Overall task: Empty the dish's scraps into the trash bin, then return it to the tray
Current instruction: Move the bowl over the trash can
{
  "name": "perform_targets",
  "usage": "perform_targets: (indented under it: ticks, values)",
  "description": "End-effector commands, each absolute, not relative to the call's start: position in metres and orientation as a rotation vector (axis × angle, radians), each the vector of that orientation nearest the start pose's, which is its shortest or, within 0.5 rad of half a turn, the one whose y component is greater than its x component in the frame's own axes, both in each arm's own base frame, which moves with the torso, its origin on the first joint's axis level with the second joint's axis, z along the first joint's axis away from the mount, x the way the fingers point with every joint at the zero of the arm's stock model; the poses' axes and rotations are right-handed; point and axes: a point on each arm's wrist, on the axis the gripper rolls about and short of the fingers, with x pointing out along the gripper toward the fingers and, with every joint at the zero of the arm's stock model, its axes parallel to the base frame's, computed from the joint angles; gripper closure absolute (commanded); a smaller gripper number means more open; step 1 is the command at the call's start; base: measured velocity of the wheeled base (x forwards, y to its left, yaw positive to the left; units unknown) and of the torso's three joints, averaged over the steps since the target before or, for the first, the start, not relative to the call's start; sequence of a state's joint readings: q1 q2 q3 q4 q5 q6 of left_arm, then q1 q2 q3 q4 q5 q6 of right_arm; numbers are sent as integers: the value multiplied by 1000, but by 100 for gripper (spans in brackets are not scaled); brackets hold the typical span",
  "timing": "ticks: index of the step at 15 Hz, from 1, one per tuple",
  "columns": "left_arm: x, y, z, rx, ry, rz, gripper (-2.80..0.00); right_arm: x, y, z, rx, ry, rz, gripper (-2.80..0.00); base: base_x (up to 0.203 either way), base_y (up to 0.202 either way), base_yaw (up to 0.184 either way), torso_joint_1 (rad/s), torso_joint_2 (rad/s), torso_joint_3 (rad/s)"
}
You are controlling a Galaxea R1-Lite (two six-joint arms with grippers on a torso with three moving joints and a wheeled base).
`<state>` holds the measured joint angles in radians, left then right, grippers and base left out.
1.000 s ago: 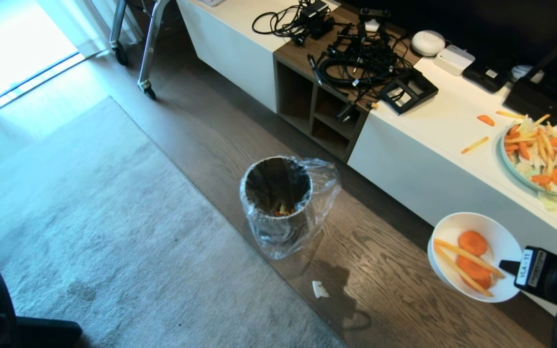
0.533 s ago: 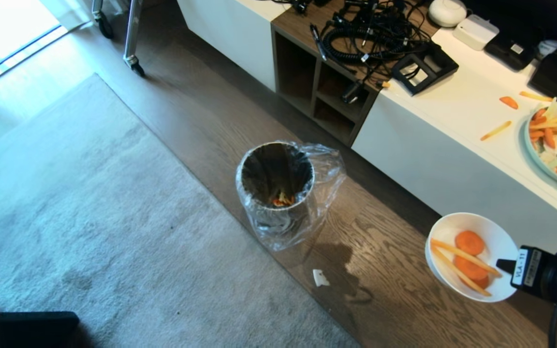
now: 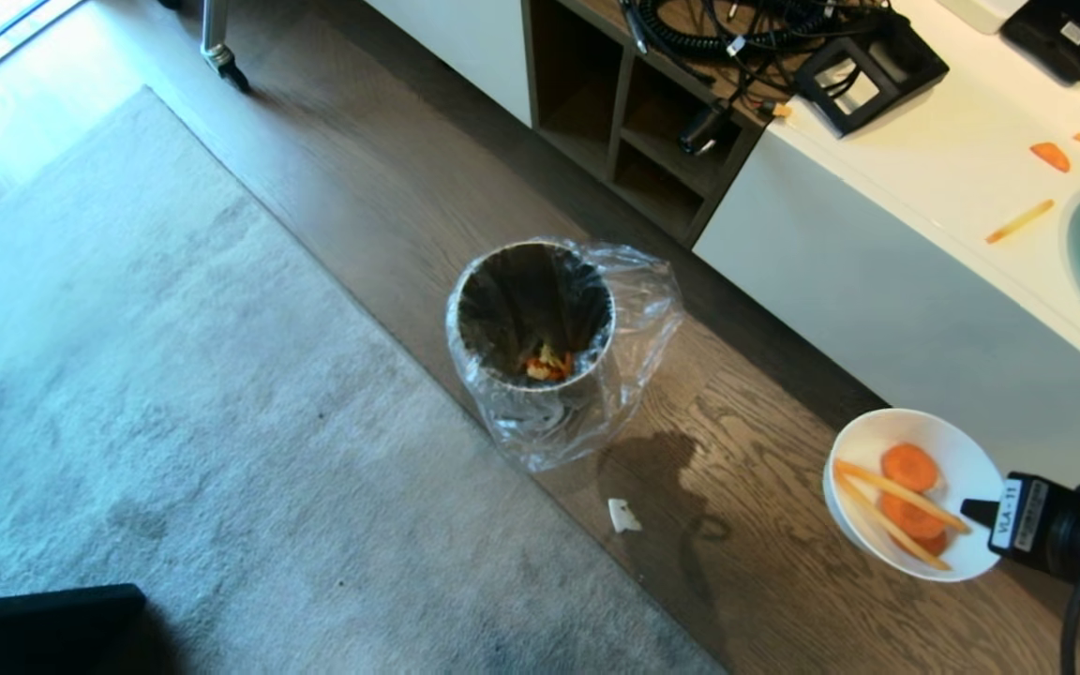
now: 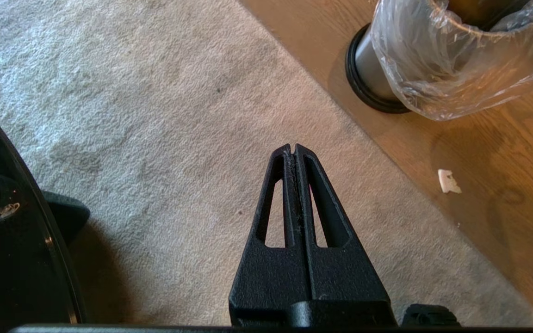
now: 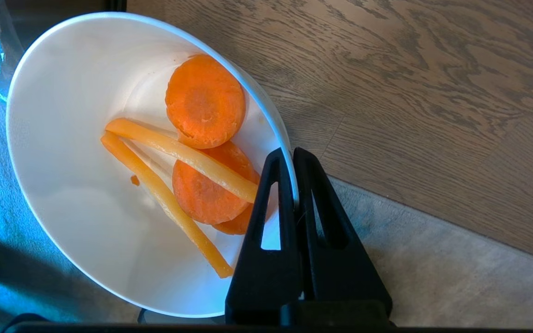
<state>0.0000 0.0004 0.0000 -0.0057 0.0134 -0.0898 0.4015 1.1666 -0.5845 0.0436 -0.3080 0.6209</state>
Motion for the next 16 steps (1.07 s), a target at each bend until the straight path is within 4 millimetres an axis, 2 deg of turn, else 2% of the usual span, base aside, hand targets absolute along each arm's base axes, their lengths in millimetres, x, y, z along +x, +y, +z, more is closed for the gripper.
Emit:
perform_targets:
  ticks: [1,4,6,11,14,16]
  values:
    - [-23,0,76,-91,-7,14,0,142,53,183,387,588,-97,0,0,0,0,2,2,-76]
    - [-23,0,76,-91,-7,14,0,145,54,183,321,595,-78,0,0,0,0,3,2,-25]
    - [-23,0,76,-91,-7,14,0,155,58,194,316,570,-62,0,0,0,0,0,0,0]
    - [-23,0,76,-91,-7,14,0,206,80,238,333,477,-31,0,0,0,0,0,0,0]
    - [-23,0,76,-91,-7,14,0,240,96,257,270,428,6,0,0,0,0,0,0,0]
    - [-23,0,76,-91,-7,14,0,256,108,270,266,394,36,0,0,0,0,0,0,0]
